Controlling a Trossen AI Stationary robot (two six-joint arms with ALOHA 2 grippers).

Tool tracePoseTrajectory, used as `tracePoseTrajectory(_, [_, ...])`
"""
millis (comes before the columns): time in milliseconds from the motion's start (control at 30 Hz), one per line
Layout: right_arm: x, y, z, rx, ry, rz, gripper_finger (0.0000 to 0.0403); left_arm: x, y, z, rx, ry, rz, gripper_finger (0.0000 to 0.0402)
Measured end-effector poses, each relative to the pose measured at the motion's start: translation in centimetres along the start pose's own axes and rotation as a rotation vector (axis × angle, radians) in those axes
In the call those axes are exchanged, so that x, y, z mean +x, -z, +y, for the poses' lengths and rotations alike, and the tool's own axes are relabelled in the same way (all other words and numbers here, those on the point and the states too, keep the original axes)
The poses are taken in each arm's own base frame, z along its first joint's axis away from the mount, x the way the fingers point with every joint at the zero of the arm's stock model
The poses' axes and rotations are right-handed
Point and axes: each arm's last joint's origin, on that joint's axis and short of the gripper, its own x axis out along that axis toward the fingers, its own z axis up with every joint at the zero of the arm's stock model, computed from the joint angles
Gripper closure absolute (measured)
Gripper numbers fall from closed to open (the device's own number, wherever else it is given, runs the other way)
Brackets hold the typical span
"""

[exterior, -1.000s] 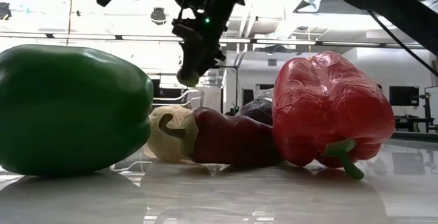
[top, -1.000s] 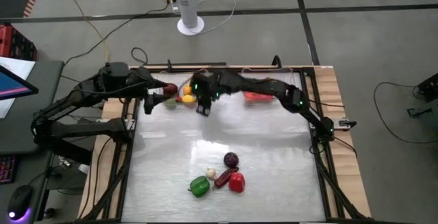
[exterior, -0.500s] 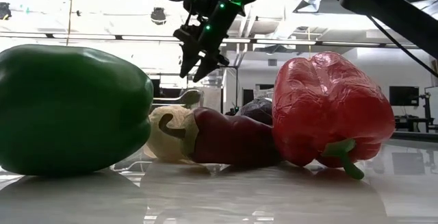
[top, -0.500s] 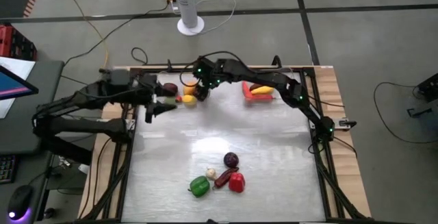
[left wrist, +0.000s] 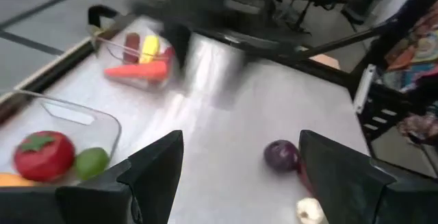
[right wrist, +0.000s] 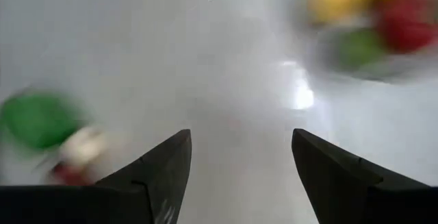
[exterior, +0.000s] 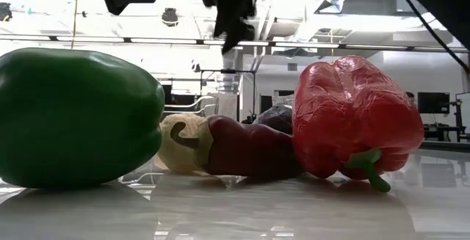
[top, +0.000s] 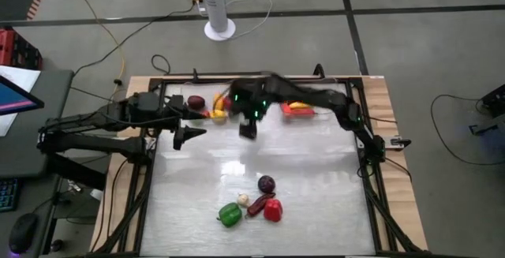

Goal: Sort produce into baskets
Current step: Put the green bell pepper into the right transparent bin

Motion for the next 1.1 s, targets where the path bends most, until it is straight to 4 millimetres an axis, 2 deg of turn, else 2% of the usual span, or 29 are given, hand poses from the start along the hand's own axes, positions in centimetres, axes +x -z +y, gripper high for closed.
tracePoseTrajectory(167, [0.6, 2.5, 7.7, -0.327, -0.144, 0.142, 0.0121, -0.7, 0.5, 0.3, 0.046, -0.074, -0.038, 0.0125])
tracePoseTrajectory(267, [2.7, 4.2, 10.9, -0.460, -0.174, 0.219, 0.0121, -0.9, 0.5, 0.5, 0.057, -0.119, -0.057, 0.0125])
tracePoseTrajectory(400, [6.2, 5.7, 12.4, -0.446, -0.185, 0.263, 0.0121, -0.5, 0.6, 0.5, 0.038, -0.119, -0.042, 0.0125])
tracePoseTrajectory(567, [7.3, 7.0, 12.0, -0.351, -0.081, 0.357, 0.0121, 1.5, 1.4, 0.4, 0.004, -0.001, 0.123, 0.0125])
tracePoseTrajectory(667, [6.4, 6.8, 11.3, -0.254, -0.059, 0.334, 0.0121, 3.3, 2.2, 0.1, -0.019, 0.158, 0.262, 0.0125])
tracePoseTrajectory(833, [2.4, 7.2, 10.6, -0.116, 0.042, 0.251, 0.0121, 5.9, 3.8, -1.8, -0.045, 0.500, 0.496, 0.0125])
tracePoseTrajectory(1000, [-1.8, 8.8, 11.1, 0.013, 0.144, 0.152, 0.0121, 7.7, 5.6, -4.0, 0.000, 0.601, 0.624, 0.0125])
tracePoseTrajectory(1100, [-3.9, 9.3, 11.6, 0.111, 0.169, 0.064, 0.0121, 8.7, 6.3, -5.5, 0.004, 0.614, 0.638, 0.0125])
